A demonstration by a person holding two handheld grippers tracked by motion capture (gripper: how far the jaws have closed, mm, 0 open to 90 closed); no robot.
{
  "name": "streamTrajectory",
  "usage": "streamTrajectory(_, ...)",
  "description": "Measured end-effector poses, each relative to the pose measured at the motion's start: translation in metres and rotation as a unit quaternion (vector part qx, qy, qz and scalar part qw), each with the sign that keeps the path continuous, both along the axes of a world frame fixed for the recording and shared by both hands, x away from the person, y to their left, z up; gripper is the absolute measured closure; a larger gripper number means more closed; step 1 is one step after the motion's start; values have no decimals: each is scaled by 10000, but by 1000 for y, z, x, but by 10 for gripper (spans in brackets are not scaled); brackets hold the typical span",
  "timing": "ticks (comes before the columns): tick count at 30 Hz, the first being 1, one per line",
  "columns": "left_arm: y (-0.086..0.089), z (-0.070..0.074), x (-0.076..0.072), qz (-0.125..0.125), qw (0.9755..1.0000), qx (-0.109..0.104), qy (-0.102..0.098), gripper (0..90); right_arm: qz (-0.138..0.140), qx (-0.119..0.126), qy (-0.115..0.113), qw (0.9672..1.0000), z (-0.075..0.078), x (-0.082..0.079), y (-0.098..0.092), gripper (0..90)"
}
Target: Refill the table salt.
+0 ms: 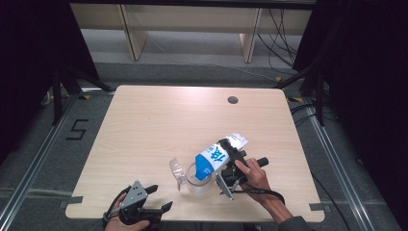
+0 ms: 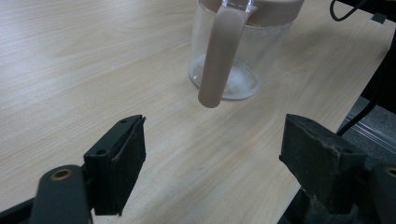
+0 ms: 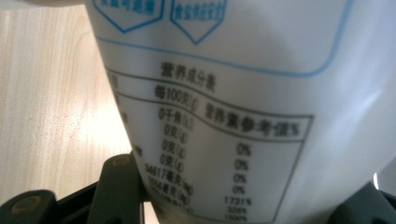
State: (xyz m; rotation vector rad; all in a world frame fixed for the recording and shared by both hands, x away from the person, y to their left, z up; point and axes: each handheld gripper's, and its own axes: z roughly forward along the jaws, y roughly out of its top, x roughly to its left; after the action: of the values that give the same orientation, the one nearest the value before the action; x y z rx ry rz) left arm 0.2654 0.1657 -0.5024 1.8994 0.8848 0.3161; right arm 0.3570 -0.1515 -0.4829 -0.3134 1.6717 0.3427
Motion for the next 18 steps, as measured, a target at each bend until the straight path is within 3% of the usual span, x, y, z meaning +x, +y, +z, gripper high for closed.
streamTrajectory(14, 1, 0, 0, -45, 10000, 49, -38, 217, -47, -19, -32, 10000, 0, -1, 0, 481)
streamTrajectory(15, 1, 0, 0, -28, 10000, 34, -20, 217, -26, -65, -59, 10000, 1, -1, 0, 481)
streamTrajectory(16, 0, 0, 0, 3, 10000, -4, 15, 217, 161, -322, -246, 9990, 6, 1, 2, 481)
streamTrajectory(17, 0, 0, 0, -9, 10000, 17, 2, 217, 165, -325, -257, 9990, 6, 1, 2, 481)
streamTrajectory(18, 0, 0, 0, -2, 10000, 4, 15, 217, 84, -182, -123, 9997, 3, 0, 1, 481)
